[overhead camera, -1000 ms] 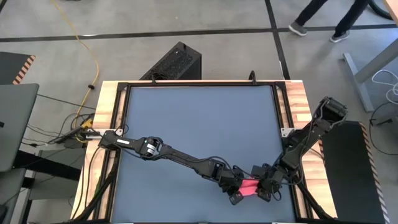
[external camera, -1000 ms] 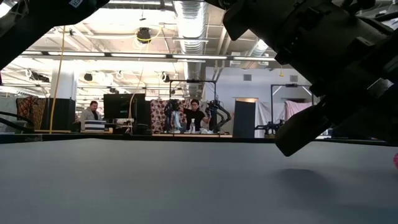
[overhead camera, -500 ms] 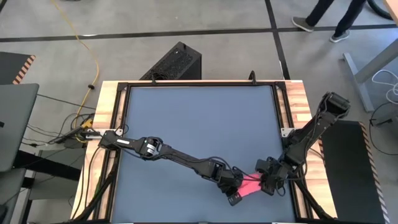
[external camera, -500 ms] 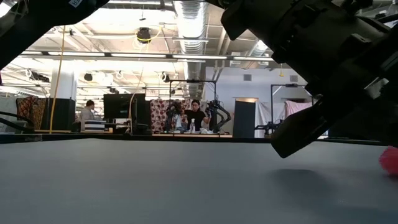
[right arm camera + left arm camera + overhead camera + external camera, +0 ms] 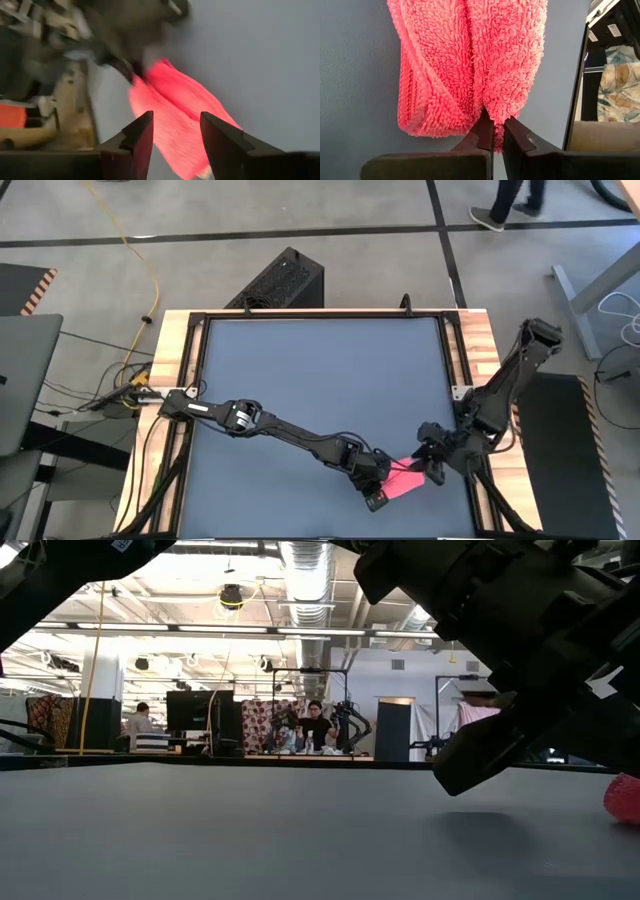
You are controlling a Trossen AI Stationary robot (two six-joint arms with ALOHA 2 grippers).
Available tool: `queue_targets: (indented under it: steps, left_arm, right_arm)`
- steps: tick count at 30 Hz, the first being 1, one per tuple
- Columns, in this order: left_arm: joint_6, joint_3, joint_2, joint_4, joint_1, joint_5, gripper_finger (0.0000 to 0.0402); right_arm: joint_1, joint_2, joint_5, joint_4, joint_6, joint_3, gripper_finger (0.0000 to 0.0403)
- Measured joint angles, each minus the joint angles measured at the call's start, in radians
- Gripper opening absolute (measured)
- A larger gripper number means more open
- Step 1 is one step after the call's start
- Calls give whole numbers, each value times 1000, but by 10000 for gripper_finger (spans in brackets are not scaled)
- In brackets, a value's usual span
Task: Roll towel
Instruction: Roll the pink towel
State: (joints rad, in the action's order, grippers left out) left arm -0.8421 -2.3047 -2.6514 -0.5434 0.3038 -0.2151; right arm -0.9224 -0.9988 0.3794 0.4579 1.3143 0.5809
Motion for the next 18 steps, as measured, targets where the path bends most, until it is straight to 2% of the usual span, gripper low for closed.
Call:
queue_targets:
  steps: [3, 5, 8, 10, 14, 18]
  left_arm:
    - [-5, 0, 0, 0, -3, 2, 0]
    - [-4, 0, 0, 2, -7, 2, 0]
    - [-5, 0, 0, 2, -14, 0, 0]
    - [-5, 0, 0, 2, -16, -5, 0]
    - [-7, 0, 0, 3, -17, -2, 0]
    - [4, 0, -2, 21, -19, -17, 0]
  right_arm:
    - [-54, 1, 73, -14, -91, 55, 176]
    - [-106, -16, 126, -69, -230, 95, 168]
    - [-202, -79, 197, -123, -449, 174, 153]
    - [-255, -146, 258, -76, -506, 231, 138]
    - [-313, -309, 301, 116, -467, 330, 109]
    - [-321, -465, 300, 322, -259, 376, 97]
